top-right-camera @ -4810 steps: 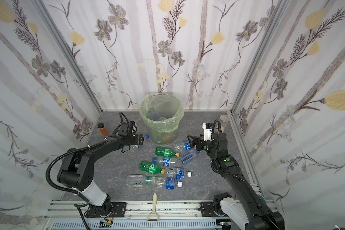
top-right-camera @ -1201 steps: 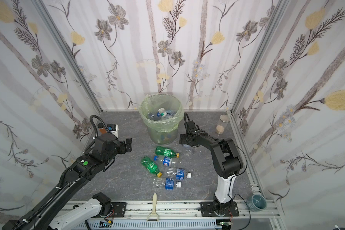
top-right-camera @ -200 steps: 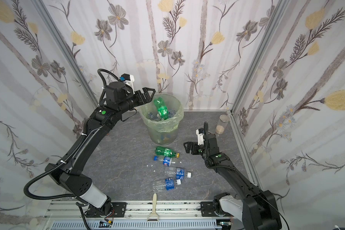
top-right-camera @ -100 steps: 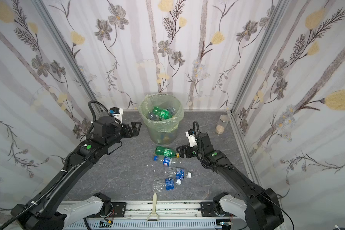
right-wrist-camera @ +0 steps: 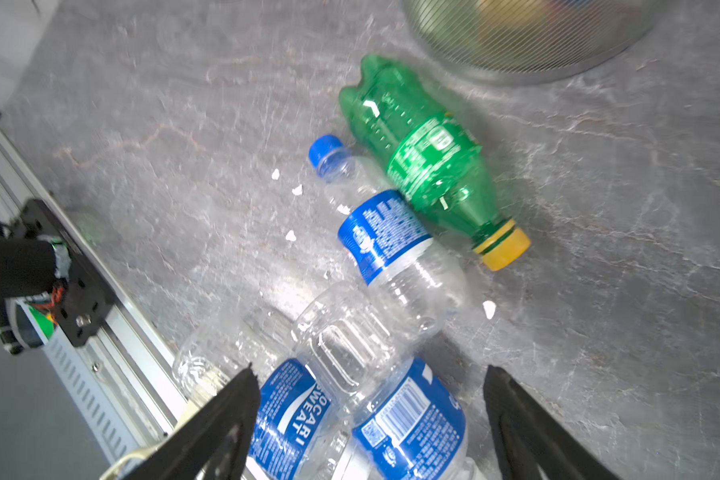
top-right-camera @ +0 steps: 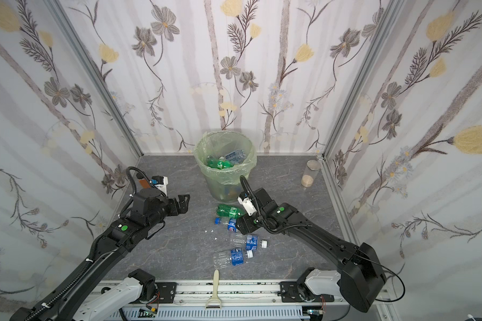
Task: Throw the plastic bottles in the bin
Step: 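Withdraw the left gripper while the right reaches to the clear blue-label bottle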
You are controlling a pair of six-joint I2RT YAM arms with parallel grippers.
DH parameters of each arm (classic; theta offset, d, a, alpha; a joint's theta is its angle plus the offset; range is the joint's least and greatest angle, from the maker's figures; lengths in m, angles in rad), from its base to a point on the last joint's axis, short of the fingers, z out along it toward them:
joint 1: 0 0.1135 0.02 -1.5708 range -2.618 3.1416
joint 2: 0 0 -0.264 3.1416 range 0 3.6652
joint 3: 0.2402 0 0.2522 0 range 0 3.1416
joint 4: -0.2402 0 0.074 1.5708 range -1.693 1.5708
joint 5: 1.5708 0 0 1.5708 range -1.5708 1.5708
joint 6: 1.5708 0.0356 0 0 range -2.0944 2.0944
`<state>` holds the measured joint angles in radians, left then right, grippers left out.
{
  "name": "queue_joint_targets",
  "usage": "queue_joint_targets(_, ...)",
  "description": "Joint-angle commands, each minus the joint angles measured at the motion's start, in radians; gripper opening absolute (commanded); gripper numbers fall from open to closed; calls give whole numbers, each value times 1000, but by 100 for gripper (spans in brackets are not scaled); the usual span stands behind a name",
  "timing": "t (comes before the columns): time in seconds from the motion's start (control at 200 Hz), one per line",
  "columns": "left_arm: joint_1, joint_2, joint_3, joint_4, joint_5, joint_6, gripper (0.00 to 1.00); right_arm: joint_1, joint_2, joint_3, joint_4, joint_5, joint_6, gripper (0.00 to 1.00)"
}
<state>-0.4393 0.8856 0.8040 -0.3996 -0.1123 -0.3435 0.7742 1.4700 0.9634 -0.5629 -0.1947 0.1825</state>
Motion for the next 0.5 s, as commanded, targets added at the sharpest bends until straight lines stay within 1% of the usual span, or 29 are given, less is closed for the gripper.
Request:
queue_joint_targets(0.0, 2, -2, -27, 41, -60, -44, 100, 80, 55, 21, -75, 52, -81, 85)
queue_joint_targets(0.14, 4, -20, -61, 45, -77, -43, 100, 210, 100, 44, -83, 51, -143, 86)
queue_joint_targets(0.245, 9, -42, -82, 45, -79, -42, 100, 293, 99, 25, -41, 61, -211, 87)
queue_joint_targets(0.495, 25, -68, -100, 44, -66, -37, 100, 351, 110, 8, 36, -8, -348, 85)
